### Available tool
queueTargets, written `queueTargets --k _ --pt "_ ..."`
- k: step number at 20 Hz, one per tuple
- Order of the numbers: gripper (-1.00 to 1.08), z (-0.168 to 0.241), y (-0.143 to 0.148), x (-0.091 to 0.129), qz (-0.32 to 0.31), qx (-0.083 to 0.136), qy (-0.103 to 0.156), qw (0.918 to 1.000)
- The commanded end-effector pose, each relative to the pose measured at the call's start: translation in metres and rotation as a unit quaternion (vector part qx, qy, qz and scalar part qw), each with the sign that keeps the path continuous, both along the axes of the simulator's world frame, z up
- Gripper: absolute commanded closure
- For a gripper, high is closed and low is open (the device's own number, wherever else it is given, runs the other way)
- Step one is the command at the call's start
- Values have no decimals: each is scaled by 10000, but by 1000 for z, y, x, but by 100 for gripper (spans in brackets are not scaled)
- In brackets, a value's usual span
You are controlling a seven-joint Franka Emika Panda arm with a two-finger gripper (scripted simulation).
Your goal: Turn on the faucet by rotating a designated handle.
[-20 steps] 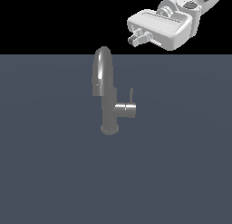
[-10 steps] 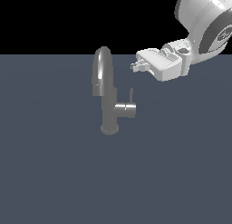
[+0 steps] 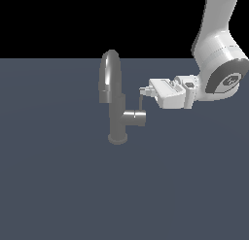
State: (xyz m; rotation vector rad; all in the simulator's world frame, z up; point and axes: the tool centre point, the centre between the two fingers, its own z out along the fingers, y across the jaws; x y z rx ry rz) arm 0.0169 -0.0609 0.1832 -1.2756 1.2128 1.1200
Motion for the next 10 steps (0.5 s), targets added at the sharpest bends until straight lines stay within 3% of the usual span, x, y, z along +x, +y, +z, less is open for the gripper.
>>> queueTargets --k 1,10 --pt "108 -10 1 1 -149 147 130 9997" --pt "108 -23 4 2 -328 327 293 9985"
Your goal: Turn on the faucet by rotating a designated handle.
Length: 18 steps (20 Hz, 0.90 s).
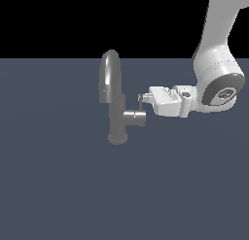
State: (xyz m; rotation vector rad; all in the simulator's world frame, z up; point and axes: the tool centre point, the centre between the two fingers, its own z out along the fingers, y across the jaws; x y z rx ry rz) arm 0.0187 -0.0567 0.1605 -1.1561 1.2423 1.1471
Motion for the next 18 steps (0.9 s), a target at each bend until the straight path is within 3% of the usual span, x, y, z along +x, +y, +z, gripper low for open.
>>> queueTargets --k 1,18 --pt "108 0 0 0 -10 9 4 10000" --pt "108 9 4 -45 -8 8 2 10000"
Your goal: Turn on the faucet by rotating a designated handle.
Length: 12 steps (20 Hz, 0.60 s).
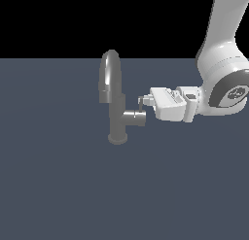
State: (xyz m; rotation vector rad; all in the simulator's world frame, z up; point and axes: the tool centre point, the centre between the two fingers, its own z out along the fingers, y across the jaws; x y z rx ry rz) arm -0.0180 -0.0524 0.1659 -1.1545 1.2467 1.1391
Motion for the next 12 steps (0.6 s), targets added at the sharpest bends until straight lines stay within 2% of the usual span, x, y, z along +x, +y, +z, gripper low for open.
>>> queueTargets --k 1,3,4,12 --pt "108 4 0 -12 26 26 11 10000" --pt "108 5 1 -15 26 26 11 10000" --pt "108 4 1 -8 11 7 -15 10000" --pt "108 -14 3 -41 20 20 0 10000"
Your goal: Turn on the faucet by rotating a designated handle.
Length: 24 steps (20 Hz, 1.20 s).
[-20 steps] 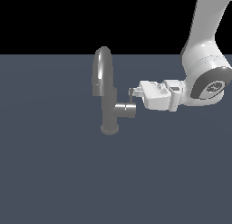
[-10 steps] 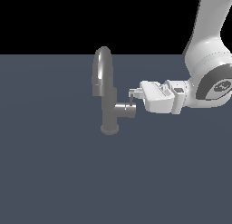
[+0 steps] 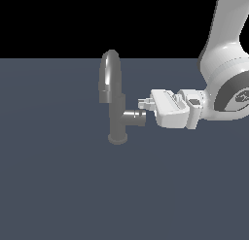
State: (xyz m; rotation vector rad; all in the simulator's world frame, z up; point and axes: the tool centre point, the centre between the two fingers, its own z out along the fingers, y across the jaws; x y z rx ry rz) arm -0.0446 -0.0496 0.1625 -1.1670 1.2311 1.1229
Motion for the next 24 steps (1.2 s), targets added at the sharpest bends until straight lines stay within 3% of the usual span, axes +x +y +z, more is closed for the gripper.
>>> queueTargets --k 1,5,7,18,19,20,24 --pt "108 -12 0 -18 14 33 111 9999" --pt "108 -22 1 -35 19 41 120 9999" --pt "108 -11 2 -22 19 15 -13 10000" --pt "108 -75 2 -45 20 40 118 9999" --pt "108 -75 2 -45 20 40 118 9999" --pt "108 -54 3 -34 51 55 -67 9999" --pt "108 -69 2 -29 44 52 -24 10000"
